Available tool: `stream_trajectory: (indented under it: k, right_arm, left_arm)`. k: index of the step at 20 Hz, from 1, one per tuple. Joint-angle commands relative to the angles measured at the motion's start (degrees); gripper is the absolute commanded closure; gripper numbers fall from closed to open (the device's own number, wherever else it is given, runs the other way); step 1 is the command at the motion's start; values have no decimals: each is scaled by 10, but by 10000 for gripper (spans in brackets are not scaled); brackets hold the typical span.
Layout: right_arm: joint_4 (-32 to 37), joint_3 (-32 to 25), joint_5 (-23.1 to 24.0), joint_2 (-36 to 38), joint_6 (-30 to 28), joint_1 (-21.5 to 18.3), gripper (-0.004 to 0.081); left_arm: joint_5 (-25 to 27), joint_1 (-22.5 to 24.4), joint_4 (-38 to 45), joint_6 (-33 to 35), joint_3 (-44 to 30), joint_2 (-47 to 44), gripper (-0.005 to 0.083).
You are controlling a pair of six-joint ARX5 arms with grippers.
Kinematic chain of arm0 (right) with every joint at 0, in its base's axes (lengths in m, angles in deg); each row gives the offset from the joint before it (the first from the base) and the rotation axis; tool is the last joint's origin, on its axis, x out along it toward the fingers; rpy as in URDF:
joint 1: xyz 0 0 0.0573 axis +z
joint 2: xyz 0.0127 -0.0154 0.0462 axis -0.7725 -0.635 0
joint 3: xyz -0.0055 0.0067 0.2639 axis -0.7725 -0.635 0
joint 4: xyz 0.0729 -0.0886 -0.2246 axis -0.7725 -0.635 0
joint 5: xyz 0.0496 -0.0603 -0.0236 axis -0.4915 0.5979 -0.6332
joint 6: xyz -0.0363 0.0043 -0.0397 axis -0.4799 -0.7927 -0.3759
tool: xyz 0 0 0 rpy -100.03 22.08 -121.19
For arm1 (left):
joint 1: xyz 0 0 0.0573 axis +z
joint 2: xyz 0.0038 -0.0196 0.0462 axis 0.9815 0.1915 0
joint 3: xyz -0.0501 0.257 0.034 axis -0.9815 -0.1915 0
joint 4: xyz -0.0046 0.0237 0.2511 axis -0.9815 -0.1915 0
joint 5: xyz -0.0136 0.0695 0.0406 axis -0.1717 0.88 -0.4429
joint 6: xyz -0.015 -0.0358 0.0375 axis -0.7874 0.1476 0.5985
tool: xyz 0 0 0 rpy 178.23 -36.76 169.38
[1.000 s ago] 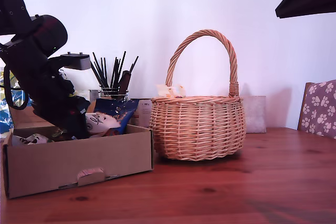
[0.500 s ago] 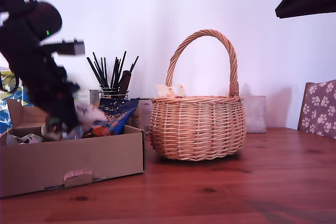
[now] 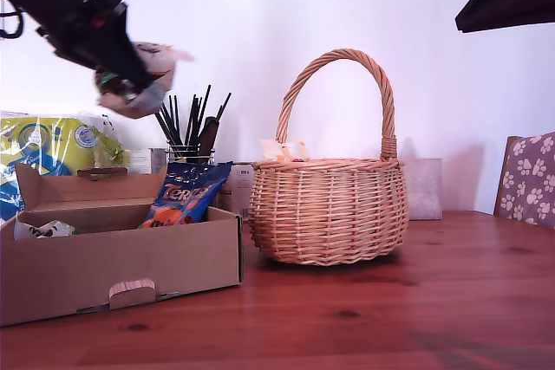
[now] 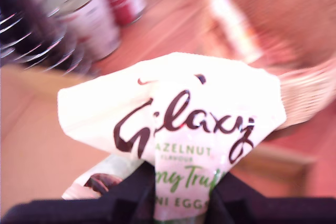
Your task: Move the bags of Easter eggs from the cardboard box on the left into the woven basket on the right side.
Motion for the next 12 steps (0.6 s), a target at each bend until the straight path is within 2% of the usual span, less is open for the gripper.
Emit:
stream_trajectory:
  k: [1, 5, 12]
  right_arm:
    - [2, 0, -1, 1, 0, 2, 782]
    - [3, 0, -1, 1, 0, 2, 782]
    - [-4, 0, -1, 1, 0, 2, 782]
  left_arm:
    - [-26, -24, 17, -16, -1, -7, 730]
    - [-43, -89, 58, -38, -1, 3, 730]
    - [-39, -157, 235, -87, -1, 62, 730]
